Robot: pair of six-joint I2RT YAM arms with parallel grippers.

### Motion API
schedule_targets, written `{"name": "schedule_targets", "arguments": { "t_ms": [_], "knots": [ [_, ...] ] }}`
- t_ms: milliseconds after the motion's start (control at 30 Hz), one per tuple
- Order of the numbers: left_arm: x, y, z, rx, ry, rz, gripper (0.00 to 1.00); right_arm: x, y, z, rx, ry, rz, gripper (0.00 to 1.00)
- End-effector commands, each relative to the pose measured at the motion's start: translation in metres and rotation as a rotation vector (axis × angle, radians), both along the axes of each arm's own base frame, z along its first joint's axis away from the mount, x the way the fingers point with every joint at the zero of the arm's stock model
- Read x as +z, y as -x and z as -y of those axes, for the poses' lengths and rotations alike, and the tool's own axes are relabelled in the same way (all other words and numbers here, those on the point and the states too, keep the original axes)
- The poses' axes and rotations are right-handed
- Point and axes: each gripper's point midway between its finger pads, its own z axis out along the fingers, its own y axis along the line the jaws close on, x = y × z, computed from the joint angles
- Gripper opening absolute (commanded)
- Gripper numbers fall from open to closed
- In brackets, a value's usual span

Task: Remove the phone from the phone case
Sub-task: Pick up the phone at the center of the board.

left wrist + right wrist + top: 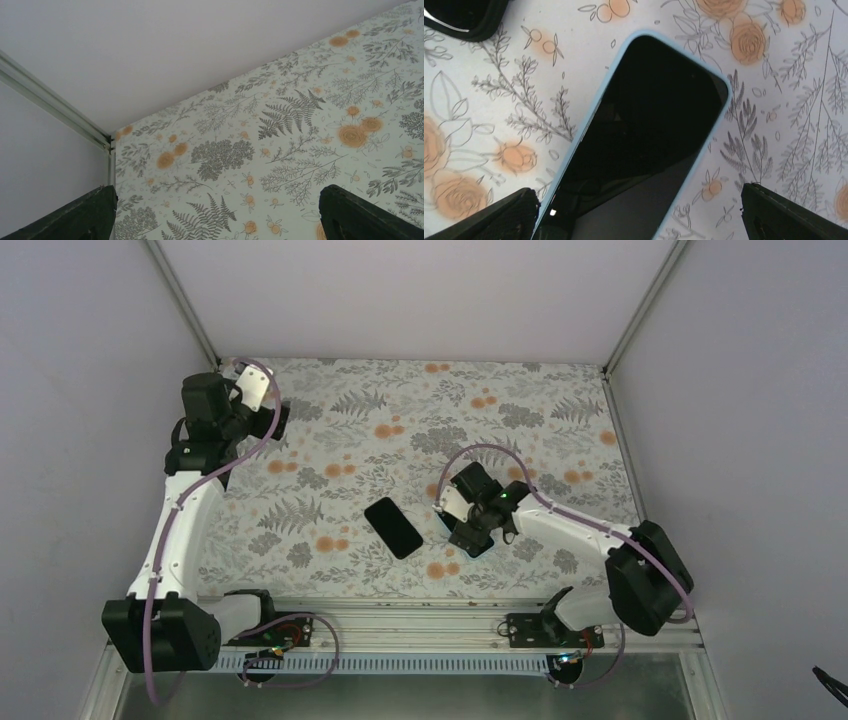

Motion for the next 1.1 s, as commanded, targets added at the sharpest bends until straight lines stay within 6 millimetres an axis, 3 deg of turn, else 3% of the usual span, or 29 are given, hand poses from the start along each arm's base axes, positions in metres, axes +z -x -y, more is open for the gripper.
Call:
{"name": "schedule_targets", "arguments": {
  "t_ms": [0, 200, 400, 600, 800, 1067],
  "knots": [
    [0.007, -0.001, 0.000, -0.013, -0.016, 0.022, 1.00, -0.008, -0.017, -0.008, 0.021, 0.053, 0.094, 1.00],
    [0.000, -0.002, 0.005, -0.040, -0.002, 0.004, 1.00, -0.023, -0.014, -0.015, 0.026, 0.052, 0.050, 1.00],
    [-0.006, -0.006, 0.003, -0.037, -0.013, -0.008, 1.00, -0.033, -0.014, -0.001, -0.002, 0.100, 0.078, 1.00],
    [-0.016, -0.011, 0.008, -0.072, -0.015, -0.049, 1.00, -0.045, 0.013, 0.016, 0.002, 0.093, -0.036, 1.00],
    [-0.030, -0.016, 0.011, -0.094, 0.000, -0.107, 1.00, -0.049, 0.009, 0.031, -0.029, 0.111, -0.058, 1.00],
    [-0.046, -0.016, 0.012, -0.101, 0.000, -0.162, 1.00, -0.069, 0.016, 0.046, -0.057, 0.116, -0.239, 1.00]
  ]
}}
